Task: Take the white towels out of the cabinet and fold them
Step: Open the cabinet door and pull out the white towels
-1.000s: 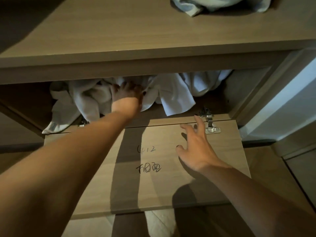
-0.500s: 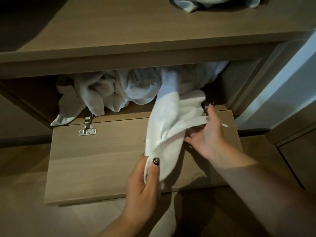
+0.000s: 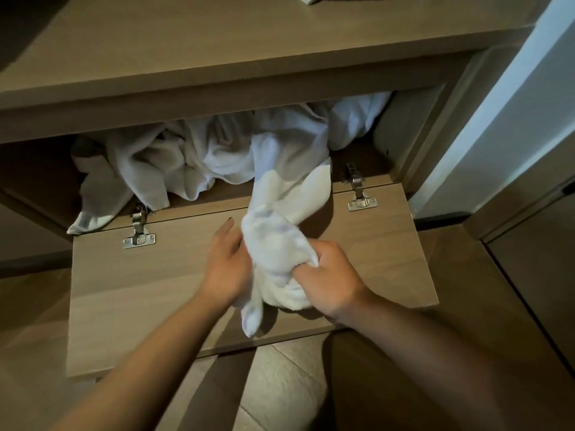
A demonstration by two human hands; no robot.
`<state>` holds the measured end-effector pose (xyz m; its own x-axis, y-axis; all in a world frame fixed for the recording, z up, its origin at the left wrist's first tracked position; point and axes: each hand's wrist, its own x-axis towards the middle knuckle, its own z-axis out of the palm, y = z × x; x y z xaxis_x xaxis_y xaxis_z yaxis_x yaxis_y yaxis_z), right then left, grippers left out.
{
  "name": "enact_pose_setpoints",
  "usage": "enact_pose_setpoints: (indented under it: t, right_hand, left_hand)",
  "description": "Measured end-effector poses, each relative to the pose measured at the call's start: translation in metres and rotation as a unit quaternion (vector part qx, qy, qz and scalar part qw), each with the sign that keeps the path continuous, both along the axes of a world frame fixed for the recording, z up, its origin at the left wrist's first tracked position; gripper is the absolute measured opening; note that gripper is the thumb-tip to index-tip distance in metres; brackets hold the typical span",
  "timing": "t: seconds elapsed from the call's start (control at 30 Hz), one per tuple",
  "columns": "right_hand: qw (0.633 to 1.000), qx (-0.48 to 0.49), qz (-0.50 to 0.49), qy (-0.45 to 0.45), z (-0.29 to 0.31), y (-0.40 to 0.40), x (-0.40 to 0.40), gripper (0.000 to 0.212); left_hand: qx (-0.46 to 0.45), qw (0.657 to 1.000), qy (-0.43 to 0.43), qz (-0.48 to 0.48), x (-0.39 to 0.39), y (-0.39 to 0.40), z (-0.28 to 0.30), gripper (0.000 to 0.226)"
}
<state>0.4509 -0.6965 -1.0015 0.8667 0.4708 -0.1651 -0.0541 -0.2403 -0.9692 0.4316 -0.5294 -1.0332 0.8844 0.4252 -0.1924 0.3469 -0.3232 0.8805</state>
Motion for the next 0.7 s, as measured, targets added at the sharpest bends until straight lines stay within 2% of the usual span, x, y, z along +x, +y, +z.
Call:
enact_pose_setpoints:
  t: [0.07,0.13,0.2,0.23,0.27,0.37,0.43,0.53,0.6,0.67,0.7]
  right_hand:
    - [0.999,0.020,-0.035,0.020,-0.002,-0.004,-0.001,0.034]
    - [0.997,0.052,-0.051,0.036,-0.005,-0.013,0.000,0.023]
    - [0.996,0.059,-0.055,0.032,-0.006,-0.020,-0.001,0.026]
    - [0.997,0.041,-0.067,0.011,-0.006,-0.023,-0.001,0.030]
    - [0.995,0.014,-0.094,-0.022,-0.006,-0.026,-0.001,0.032]
    - [0.970,-0.073,-0.211,-0.091,-0.001,-0.039,0.011,0.036]
    - [0.951,-0.133,-0.241,-0.141,0.002,-0.055,0.026,0.052]
    - [0.933,-0.253,-0.138,-0.218,0.008,-0.070,0.044,0.101]
    - [0.922,-0.304,-0.031,-0.236,0.009,-0.064,0.048,0.129]
    - [0.907,-0.331,0.057,-0.255,0.006,-0.050,0.049,0.131]
    - [0.904,-0.330,0.078,-0.262,0.005,-0.042,0.049,0.125]
  left_hand:
    - [-0.033,0.998,0.038,-0.022,0.030,0.002,0.001,0.019]
    - [-0.052,0.995,0.082,-0.004,0.058,0.001,0.004,0.042]
    - [-0.082,0.990,0.112,0.030,0.076,-0.003,0.006,0.070]
    - [-0.108,0.988,0.102,0.046,0.081,-0.007,0.006,0.076]
    - [-0.128,0.987,0.083,0.053,0.083,-0.012,0.006,0.071]
    - [-0.105,0.993,0.032,0.049,0.064,-0.025,0.008,0.029]
    - [-0.106,0.994,-0.009,0.034,0.041,-0.032,0.012,0.021]
    - [-0.050,0.994,-0.076,-0.063,0.014,-0.033,0.019,0.022]
    - [0.038,0.980,-0.120,-0.156,-0.001,-0.032,0.027,0.026]
    - [0.139,0.955,-0.154,-0.212,-0.011,-0.030,0.035,0.028]
    - [0.178,0.945,-0.169,-0.218,-0.014,-0.028,0.040,0.028]
